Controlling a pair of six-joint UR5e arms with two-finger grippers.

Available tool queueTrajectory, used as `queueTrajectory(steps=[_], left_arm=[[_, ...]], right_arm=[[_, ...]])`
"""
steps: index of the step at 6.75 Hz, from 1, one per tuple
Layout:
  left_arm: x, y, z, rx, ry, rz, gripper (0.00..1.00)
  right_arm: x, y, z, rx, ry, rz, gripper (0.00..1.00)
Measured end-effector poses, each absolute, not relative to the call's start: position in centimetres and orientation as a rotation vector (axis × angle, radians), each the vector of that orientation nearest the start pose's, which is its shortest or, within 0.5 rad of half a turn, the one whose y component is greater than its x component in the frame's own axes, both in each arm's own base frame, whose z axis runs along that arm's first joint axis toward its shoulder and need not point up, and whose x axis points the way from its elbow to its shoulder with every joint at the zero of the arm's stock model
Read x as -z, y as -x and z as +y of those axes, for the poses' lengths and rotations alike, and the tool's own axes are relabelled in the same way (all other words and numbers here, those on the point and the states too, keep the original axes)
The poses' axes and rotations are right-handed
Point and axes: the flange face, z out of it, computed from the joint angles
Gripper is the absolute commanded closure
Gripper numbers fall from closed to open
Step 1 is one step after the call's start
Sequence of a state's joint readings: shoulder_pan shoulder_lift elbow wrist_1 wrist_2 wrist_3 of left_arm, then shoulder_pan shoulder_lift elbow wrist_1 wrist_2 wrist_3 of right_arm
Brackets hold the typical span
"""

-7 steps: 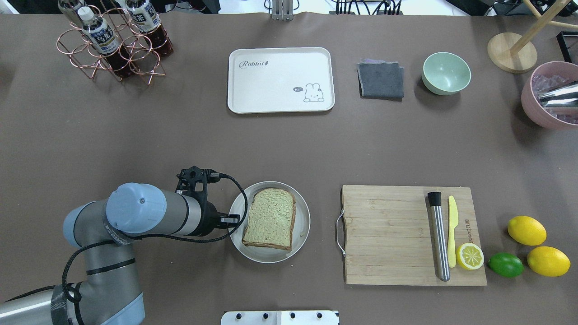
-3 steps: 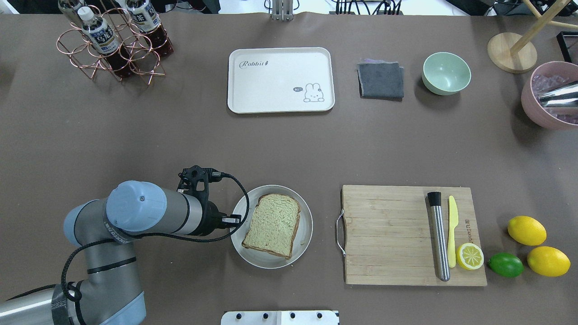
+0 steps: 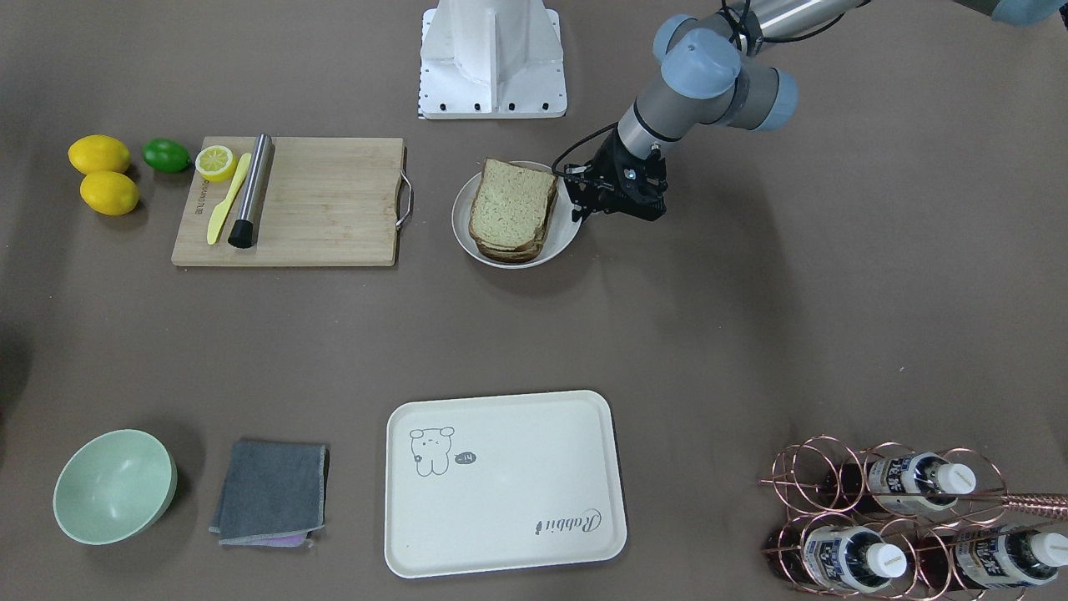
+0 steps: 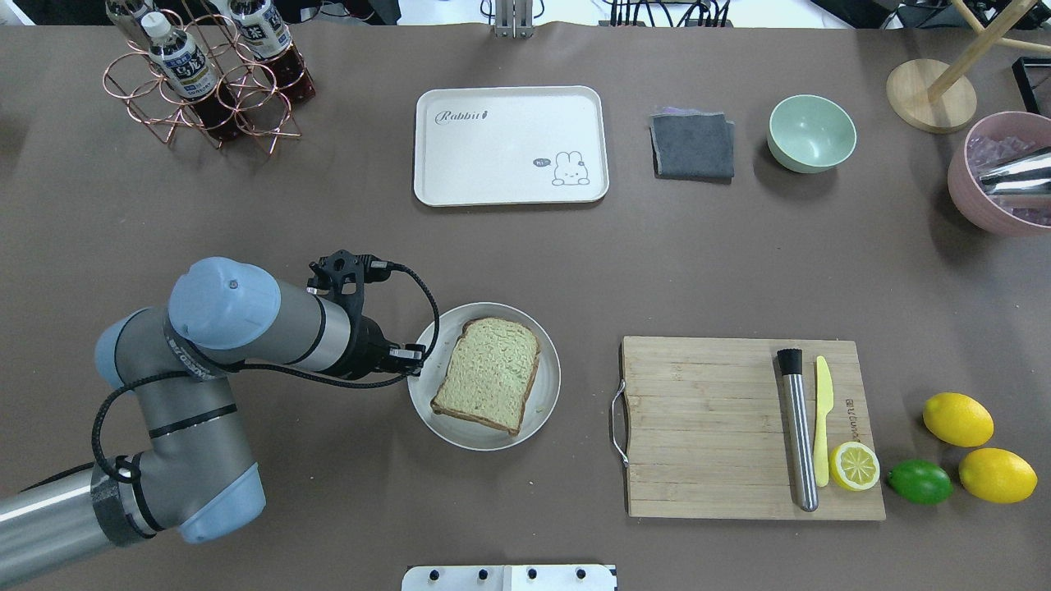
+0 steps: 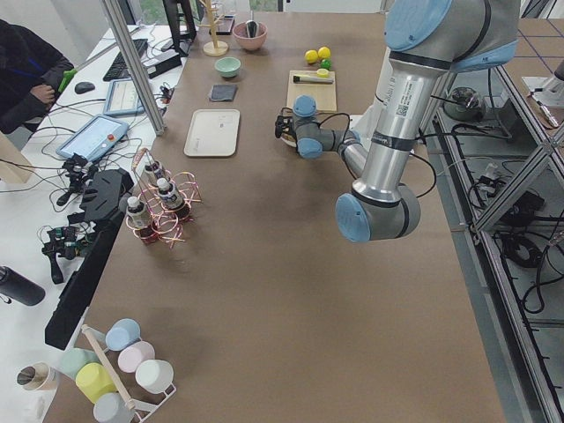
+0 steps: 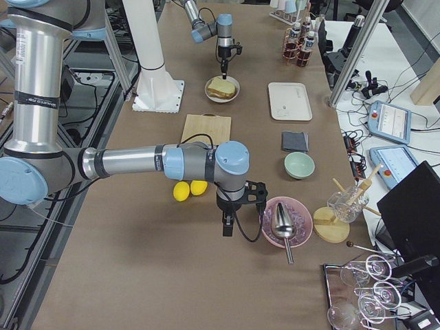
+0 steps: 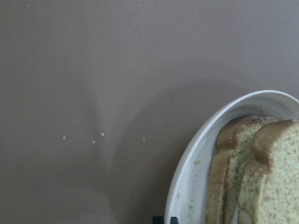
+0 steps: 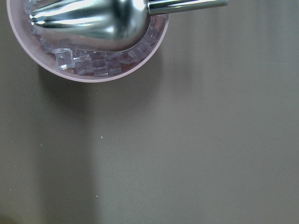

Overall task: Make sandwich and place on tray
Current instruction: 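Carry the plate with the left gripper onto the rabbit tray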

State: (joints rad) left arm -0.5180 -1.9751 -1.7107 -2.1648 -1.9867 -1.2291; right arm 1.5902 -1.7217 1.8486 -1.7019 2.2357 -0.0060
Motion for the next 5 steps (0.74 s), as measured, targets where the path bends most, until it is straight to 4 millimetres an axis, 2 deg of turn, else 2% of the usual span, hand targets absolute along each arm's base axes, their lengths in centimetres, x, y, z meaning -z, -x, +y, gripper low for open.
queueTrajectory(steps=[2,5], left_arm=[[-29.3,-47.9,-47.9,-0.097,-0.128,1.17,1.0],[-28.0,-47.5,-60.5,-0.023,-0.085,1.133,1.0]], right_arm=[[-61.2,-8.0,-42.3,-0.014,-0.004,-0.665,0.0],[-61.4,-8.1,-42.3,-0.015,-0.003,-0.66,0.0]])
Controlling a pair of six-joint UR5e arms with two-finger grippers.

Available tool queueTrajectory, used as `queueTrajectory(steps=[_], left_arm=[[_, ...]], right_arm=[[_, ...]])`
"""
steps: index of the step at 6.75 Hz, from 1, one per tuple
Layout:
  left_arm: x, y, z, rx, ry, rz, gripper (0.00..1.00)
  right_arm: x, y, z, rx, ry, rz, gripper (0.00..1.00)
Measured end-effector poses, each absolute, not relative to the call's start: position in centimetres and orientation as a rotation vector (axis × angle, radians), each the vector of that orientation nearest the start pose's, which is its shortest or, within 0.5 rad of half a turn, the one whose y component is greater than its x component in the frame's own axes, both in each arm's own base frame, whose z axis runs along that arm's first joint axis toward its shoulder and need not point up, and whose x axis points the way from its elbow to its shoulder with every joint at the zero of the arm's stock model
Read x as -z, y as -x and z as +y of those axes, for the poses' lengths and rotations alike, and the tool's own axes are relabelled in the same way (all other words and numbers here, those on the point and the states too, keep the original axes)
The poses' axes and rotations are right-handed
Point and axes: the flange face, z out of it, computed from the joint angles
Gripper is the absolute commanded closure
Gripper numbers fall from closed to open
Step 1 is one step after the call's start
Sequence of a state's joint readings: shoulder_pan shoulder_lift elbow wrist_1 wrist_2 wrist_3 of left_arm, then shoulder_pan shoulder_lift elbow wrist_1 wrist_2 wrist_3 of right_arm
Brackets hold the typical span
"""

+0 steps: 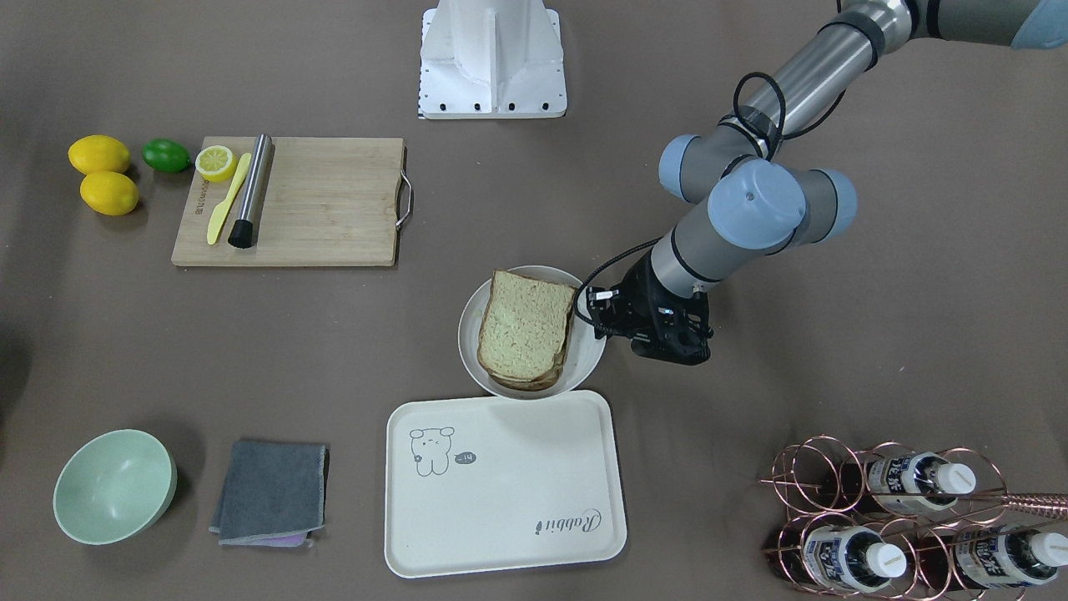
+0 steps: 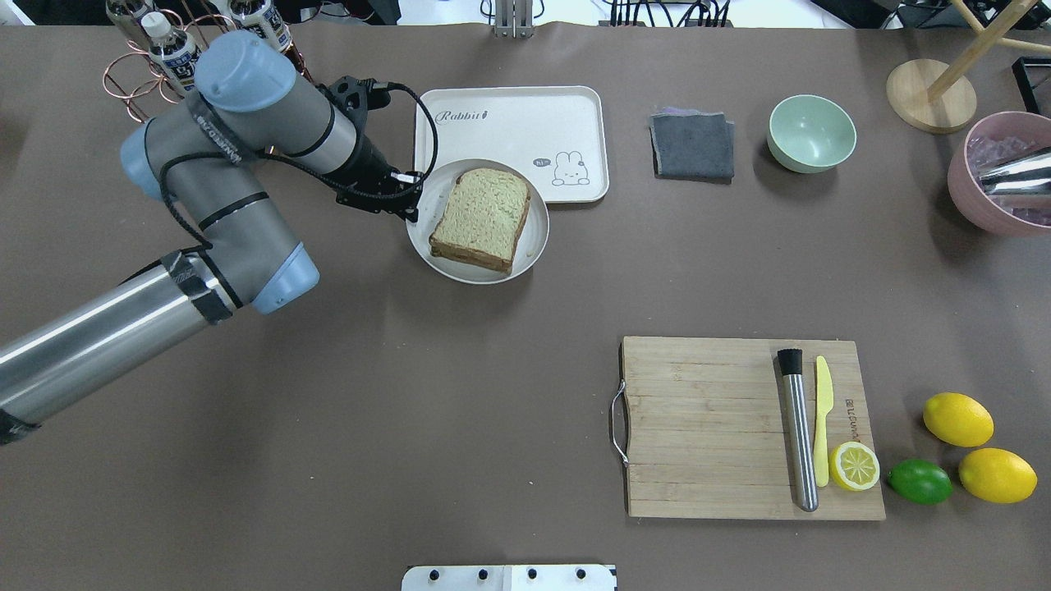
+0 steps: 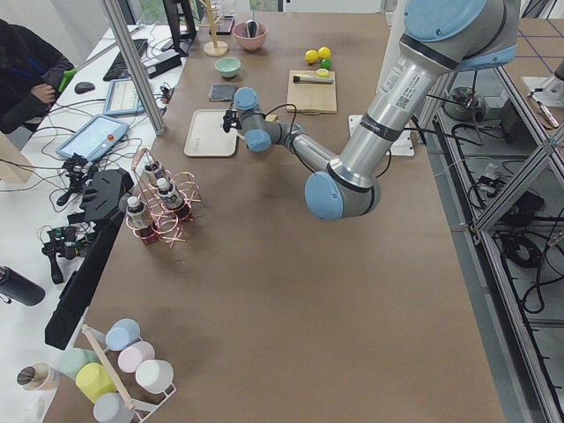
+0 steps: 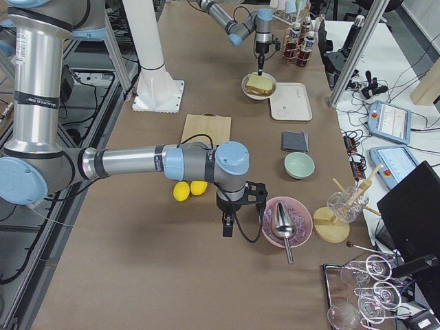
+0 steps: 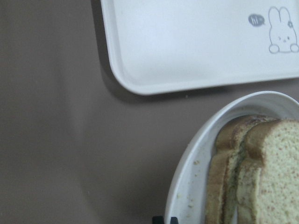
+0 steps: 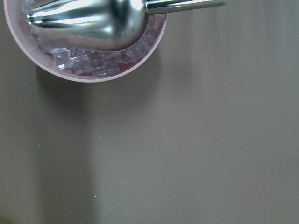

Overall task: Make sandwich and place on tray
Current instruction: 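Carry the plate with the left gripper onto the rabbit tray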

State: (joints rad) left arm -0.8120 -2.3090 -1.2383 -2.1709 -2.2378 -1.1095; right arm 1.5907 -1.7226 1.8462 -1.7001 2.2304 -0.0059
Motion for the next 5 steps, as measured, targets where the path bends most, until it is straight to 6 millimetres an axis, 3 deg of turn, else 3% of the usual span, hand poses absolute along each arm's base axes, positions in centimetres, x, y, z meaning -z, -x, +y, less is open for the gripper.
queueTrajectory(steps=[3,5], left_arm=[[-27.0,-49.3,-69.6,0.055,-0.074,1.084,1.0],[-25.7,-51.3,-72.4,0.088,-0.092,1.046,1.0]], right_arm=[[-61.5,-8.1,-42.3,-0.016,-0.001,-0.658,0.0],[-61.3,-8.0,-42.6,-0.015,-0.005,-0.657,0.0]])
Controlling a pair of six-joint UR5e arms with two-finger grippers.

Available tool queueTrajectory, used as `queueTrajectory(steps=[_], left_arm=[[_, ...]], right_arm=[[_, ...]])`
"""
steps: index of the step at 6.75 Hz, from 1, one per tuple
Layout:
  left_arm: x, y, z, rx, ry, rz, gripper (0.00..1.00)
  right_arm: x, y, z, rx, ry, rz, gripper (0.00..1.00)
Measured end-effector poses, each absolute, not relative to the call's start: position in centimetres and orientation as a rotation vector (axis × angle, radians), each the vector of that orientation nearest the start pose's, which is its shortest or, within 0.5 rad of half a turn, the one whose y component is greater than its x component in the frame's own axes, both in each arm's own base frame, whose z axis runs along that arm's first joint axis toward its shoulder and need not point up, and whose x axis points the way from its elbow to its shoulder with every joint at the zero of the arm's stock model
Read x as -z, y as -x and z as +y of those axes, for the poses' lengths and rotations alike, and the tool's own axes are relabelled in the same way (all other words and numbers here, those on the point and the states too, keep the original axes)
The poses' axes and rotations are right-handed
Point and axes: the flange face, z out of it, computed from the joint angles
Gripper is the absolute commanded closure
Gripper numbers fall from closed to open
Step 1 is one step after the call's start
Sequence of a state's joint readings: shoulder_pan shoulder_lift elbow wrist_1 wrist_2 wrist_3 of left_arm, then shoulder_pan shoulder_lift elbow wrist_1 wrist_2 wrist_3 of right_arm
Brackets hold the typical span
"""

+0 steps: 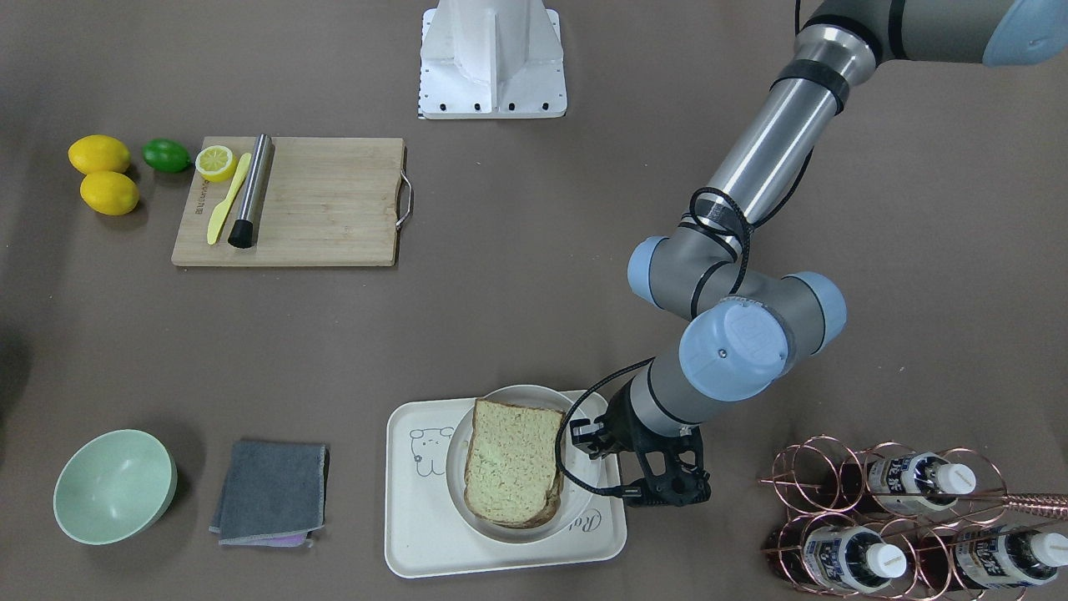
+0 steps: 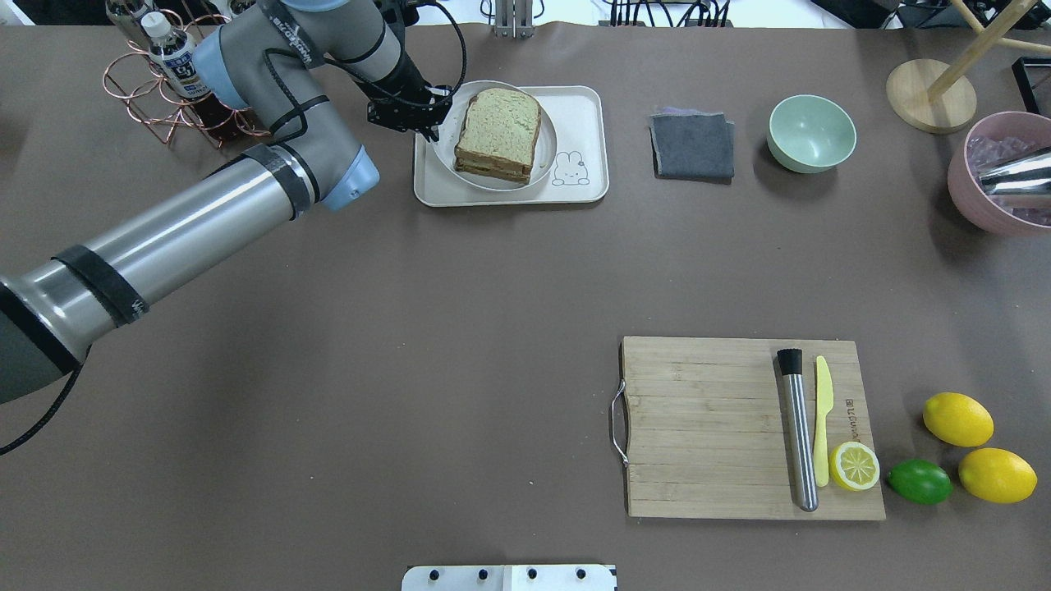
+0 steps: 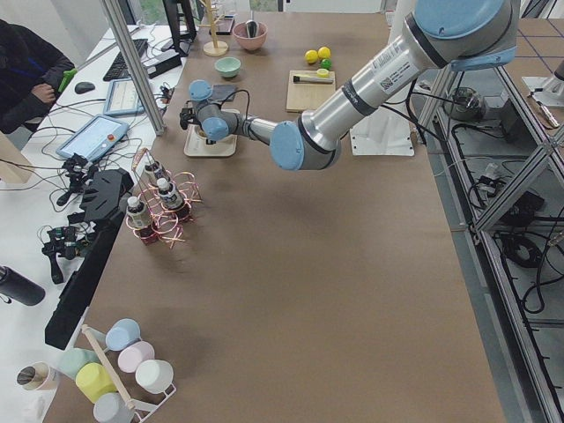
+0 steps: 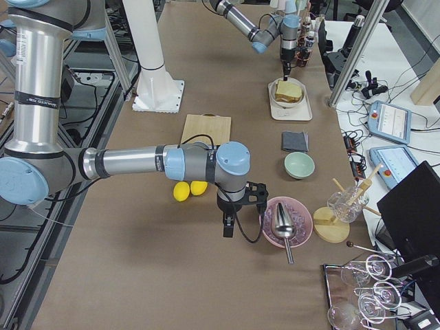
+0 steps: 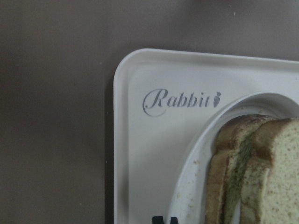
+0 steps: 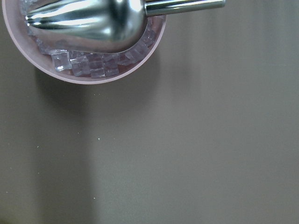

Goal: Make sandwich and place on tray

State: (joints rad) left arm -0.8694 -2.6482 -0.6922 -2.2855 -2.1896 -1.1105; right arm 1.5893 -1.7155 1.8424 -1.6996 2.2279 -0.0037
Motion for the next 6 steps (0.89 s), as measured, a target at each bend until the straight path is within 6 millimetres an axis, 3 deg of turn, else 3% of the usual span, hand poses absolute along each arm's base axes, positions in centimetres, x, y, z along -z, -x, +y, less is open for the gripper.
queueTrajectory(steps=[1,2,4,6], left_arm=[[-24.8,-52.4,-72.7,0.095,-0.109,1.033,1.0],[-24.3,-53.1,-72.7,0.1,-0.125,1.028,0.02],[-23.9,-53.3,-72.7,0.106,-0.179,1.029,0.01],[-24.6,-52.0,-72.5,0.106,-0.214,1.04,0.01]], right_arm=[[-61.1,-8.0,-42.7,-0.014,-0.008,-0.657,0.0],[-61.1,-8.0,-42.8,-0.013,-0.009,-0.657,0.0],[-61.6,-8.0,-42.6,-0.015,0.001,-0.658,0.0],[-62.6,-8.0,-42.7,-0.02,0.02,-0.658,0.0]])
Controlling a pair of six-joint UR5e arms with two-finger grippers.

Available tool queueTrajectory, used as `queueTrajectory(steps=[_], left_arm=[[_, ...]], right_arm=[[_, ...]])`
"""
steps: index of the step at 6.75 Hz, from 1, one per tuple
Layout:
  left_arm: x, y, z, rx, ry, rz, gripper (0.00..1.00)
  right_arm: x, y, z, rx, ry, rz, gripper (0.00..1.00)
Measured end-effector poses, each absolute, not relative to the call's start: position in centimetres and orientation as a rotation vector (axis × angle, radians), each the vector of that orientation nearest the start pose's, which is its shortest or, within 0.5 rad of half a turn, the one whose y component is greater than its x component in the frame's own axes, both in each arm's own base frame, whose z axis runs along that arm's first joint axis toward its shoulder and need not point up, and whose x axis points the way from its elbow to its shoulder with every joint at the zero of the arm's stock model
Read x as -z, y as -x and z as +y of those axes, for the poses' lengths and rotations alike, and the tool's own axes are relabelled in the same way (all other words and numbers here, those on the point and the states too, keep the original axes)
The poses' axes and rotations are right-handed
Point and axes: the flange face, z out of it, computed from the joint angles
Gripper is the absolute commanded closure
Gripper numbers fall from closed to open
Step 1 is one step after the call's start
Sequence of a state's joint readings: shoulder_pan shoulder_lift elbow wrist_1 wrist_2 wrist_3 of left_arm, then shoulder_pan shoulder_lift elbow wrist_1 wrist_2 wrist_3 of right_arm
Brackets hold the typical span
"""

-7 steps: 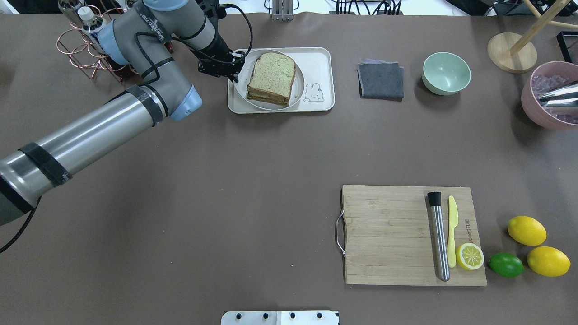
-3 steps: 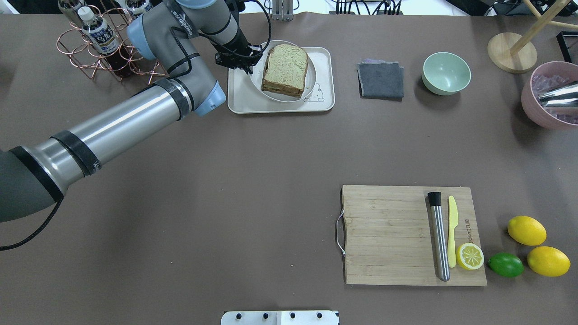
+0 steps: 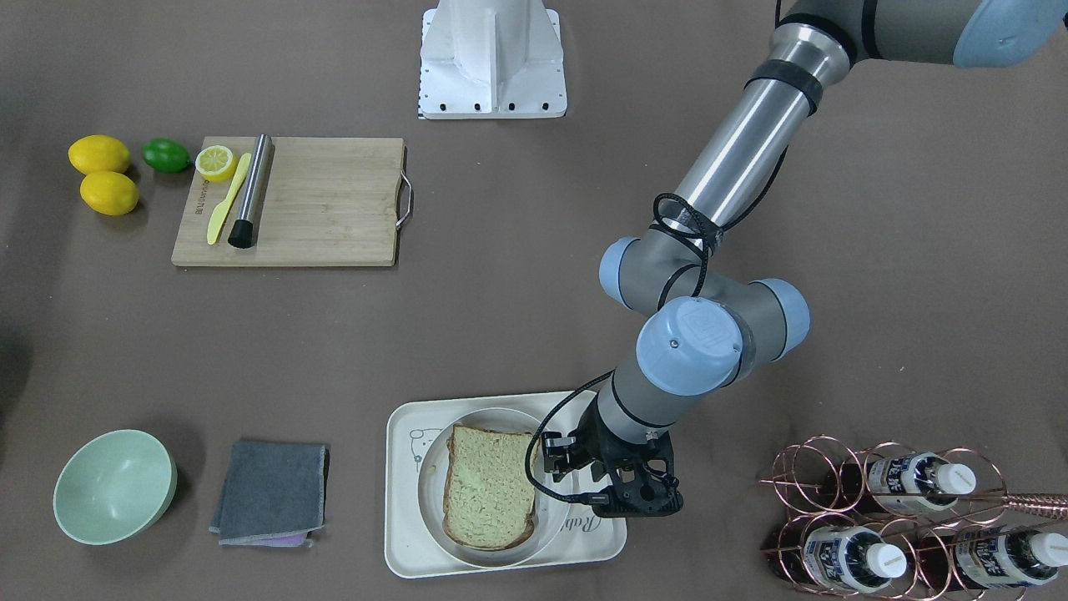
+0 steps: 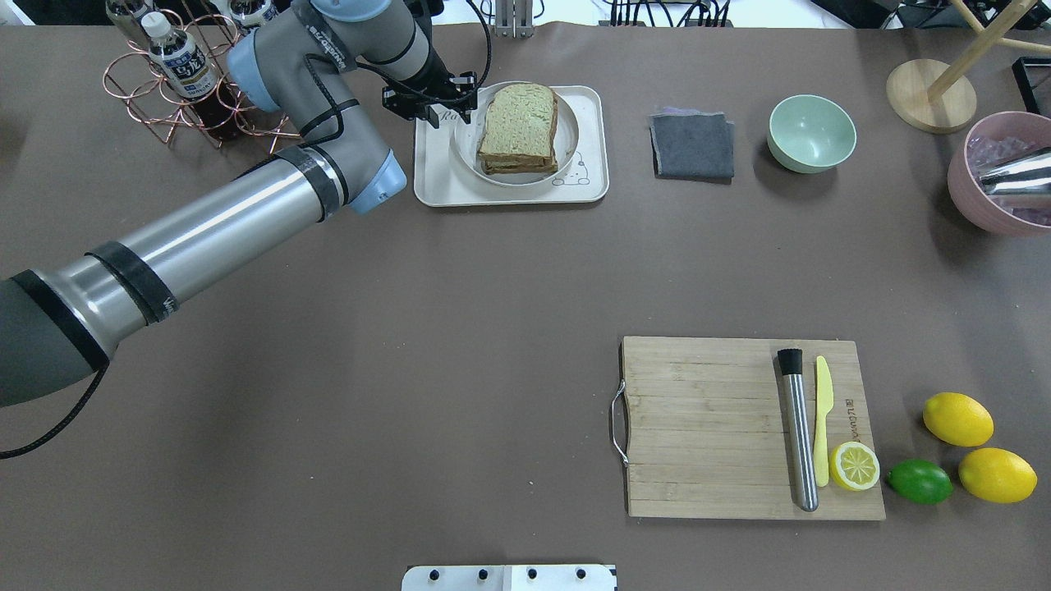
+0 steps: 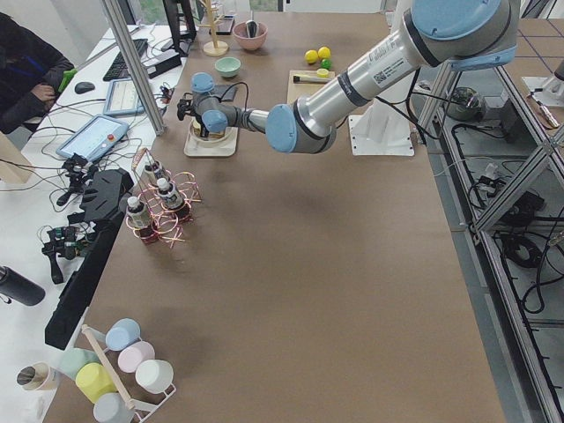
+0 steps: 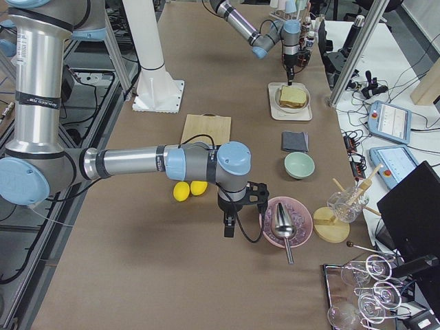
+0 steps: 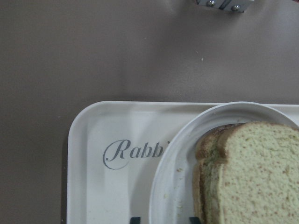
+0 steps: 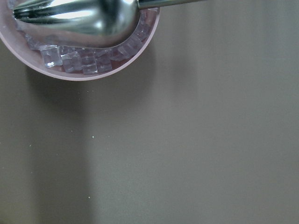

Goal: Make sandwich and place on tray

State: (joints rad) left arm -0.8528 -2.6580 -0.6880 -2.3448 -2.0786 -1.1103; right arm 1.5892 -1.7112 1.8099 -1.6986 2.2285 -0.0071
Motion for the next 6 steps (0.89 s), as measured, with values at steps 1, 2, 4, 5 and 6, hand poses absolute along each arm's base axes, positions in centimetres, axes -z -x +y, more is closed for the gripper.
queueTrajectory(steps=[1,2,4,5,6], left_arm=[[-25.4,-50.8,-71.5,0.101,-0.233,1.053,0.01],[-26.2,-49.2,-69.8,0.09,-0.247,1.065,0.01],[-26.6,-43.8,-63.7,0.073,-0.225,1.055,0.01],[-26.6,-40.0,-60.2,0.054,-0.219,1.03,0.01],[-27.3,-35.2,-56.5,0.023,-0.22,0.987,0.01]], right_arm=[[-62.8,-8.0,-42.8,-0.022,0.023,-0.657,0.0],[-62.9,-8.0,-42.8,-0.023,0.024,-0.657,0.0],[-62.9,-8.0,-42.8,-0.022,0.024,-0.659,0.0],[-62.9,-8.1,-42.7,-0.023,0.024,-0.66,0.0],[-63.0,-8.0,-42.7,-0.023,0.025,-0.661,0.0]])
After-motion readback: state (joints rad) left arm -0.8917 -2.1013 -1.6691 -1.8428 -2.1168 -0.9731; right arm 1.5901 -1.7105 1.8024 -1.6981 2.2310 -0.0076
